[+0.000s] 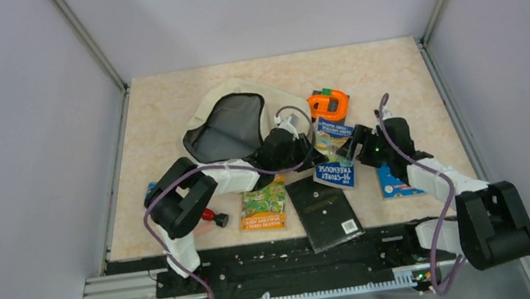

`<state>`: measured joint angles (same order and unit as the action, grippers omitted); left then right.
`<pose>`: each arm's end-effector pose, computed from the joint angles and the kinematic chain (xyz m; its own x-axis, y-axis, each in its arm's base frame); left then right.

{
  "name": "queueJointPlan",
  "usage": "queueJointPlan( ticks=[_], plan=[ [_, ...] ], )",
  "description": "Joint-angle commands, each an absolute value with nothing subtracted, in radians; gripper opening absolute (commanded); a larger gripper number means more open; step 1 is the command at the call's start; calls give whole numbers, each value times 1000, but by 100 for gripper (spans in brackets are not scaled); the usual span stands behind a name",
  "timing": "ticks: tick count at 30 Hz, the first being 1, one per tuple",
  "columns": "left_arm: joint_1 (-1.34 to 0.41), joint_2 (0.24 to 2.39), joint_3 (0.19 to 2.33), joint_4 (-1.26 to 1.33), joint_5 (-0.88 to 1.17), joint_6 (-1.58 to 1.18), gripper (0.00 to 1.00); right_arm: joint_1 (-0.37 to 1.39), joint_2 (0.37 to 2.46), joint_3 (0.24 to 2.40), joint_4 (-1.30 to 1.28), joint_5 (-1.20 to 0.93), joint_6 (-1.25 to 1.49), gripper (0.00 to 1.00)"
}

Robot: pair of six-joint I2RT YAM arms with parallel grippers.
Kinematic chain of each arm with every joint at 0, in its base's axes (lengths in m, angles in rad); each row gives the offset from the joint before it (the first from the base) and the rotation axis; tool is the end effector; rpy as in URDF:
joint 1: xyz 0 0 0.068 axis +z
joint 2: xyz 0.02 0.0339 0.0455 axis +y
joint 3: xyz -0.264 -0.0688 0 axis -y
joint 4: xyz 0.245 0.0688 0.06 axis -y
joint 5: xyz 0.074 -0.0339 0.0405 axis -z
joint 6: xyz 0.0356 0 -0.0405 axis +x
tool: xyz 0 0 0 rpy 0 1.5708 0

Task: Pack the student bag
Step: Pick up the book from the center of the board.

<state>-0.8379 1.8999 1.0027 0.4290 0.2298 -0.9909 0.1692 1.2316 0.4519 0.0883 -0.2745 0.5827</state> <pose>0.2629 -0.3042 0.1602 -0.8846 -0.2348 -0.4030 0.2185 0.5547 -0.8028 0.2270 0.0486 0.1638 -0.7273 0.4131 -0.5481 0.0386 0.8220 0.5682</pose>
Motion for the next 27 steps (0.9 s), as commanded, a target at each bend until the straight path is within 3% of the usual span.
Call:
queueJointPlan(
  ticks=[1, 6, 11, 19, 25, 27],
  plan=[
    [-845, 1686, 924, 632, 215, -870, 0, 176, 1072, 461, 145, -344, 620, 82],
    [-844, 1491, 824, 729, 228, -798, 0, 162, 868, 485, 160, -403, 649, 98],
    [-844, 1319, 776, 717, 228, -708, 0, 160, 807, 527, 183, -490, 661, 99],
    [-828, 1134, 707, 688, 300, -631, 0, 161, 837, 519, 590, -810, 804, 99],
    [-827, 1073, 674, 727, 338, -616, 0, 243, 920, 557, 727, -894, 876, 92],
    [-827, 1064, 674, 716, 338, -611, 0, 270, 929, 567, 749, -891, 879, 77]
  ],
)
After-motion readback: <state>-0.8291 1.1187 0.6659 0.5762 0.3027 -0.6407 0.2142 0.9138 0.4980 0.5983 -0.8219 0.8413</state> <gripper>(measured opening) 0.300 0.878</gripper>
